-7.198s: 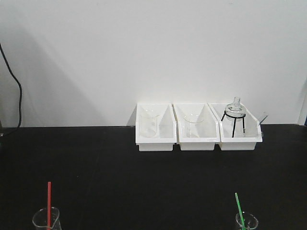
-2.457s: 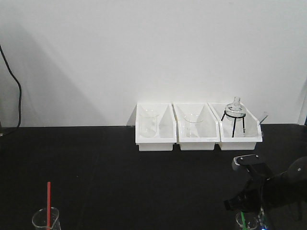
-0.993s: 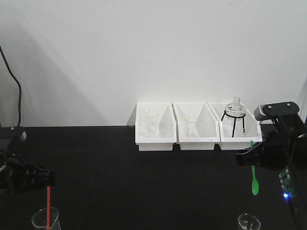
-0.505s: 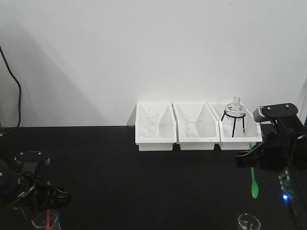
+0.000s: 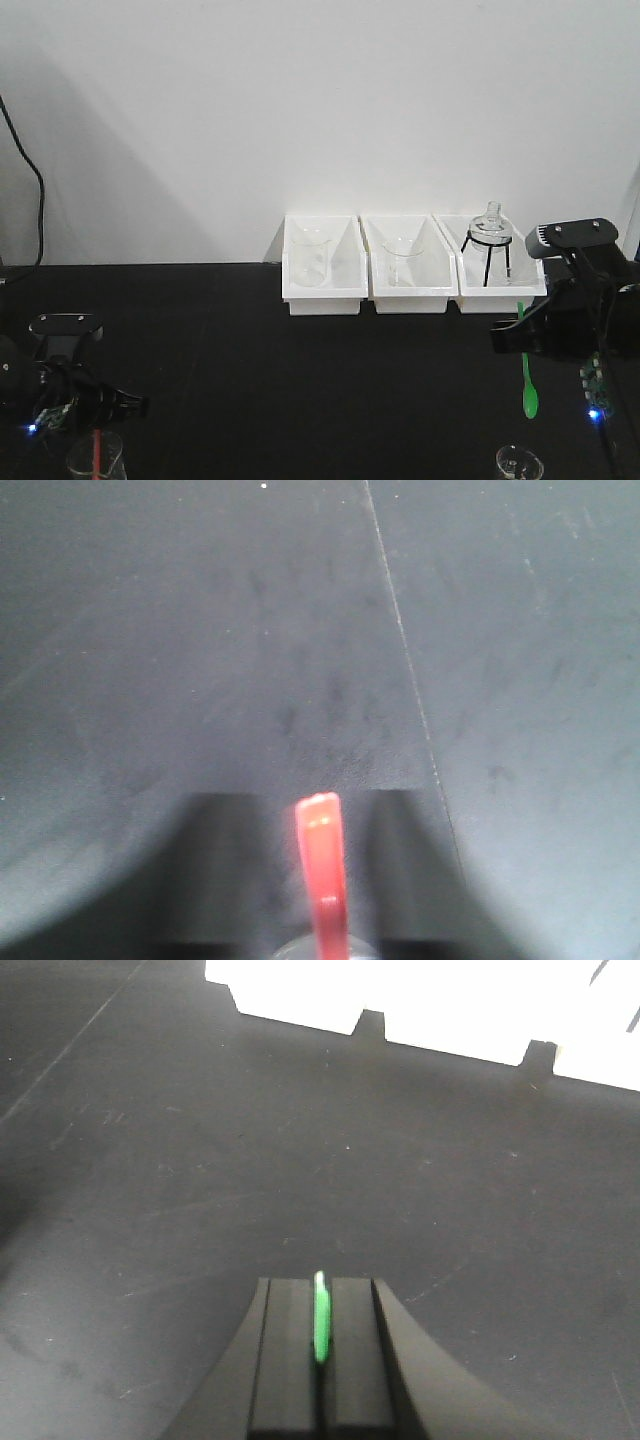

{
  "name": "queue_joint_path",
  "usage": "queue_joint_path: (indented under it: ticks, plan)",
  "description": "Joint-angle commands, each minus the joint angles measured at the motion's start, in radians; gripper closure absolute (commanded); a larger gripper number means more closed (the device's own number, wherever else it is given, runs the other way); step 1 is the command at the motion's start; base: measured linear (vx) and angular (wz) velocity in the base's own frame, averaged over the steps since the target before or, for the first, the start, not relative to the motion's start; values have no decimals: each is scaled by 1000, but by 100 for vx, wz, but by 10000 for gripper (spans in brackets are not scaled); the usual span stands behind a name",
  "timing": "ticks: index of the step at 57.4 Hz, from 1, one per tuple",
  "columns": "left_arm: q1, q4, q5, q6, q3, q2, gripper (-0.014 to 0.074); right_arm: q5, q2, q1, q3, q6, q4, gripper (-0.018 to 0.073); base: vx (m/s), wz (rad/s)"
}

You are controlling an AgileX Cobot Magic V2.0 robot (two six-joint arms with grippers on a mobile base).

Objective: Sort red and green spoons into left cabinet
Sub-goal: 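Grasp the red spoon in its beaker with the left gripper and lift it out, then raise both held spoons and retract both arms toward the body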

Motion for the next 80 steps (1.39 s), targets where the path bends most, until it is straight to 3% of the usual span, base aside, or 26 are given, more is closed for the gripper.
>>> queue_joint_path:
  ticks: [1,25,42,50,58,67,80]
  plan:
    - [-5,-17,-73,-5,-32,-49,589,-38,-44,-3,-31,-5,23,564,0,0]
    - [-7,-34,-111,-6,-57,-177,601,-58,-58,-3,-31,-5,23,564,0,0]
    - [-7,-31,-68,-6,-64,-435,598,-56,-159,-3,-31,-5,28,564,0,0]
    - [-6,20,-27,-7,-56,-564,597,-45,-257,-3,-27,-5,27,564,0,0]
    - [-6,38,-21,-7,19,-703,597,-100,-387,-3,56,-27,64,563,0,0]
    - [-6,48,-58,-7,169,-871,597,-241,-557,-3,238,-159,167,563,0,0]
    - [-6,67,-142,7,384,-1085,597,-318,-763,-3,421,-269,281,563,0,0]
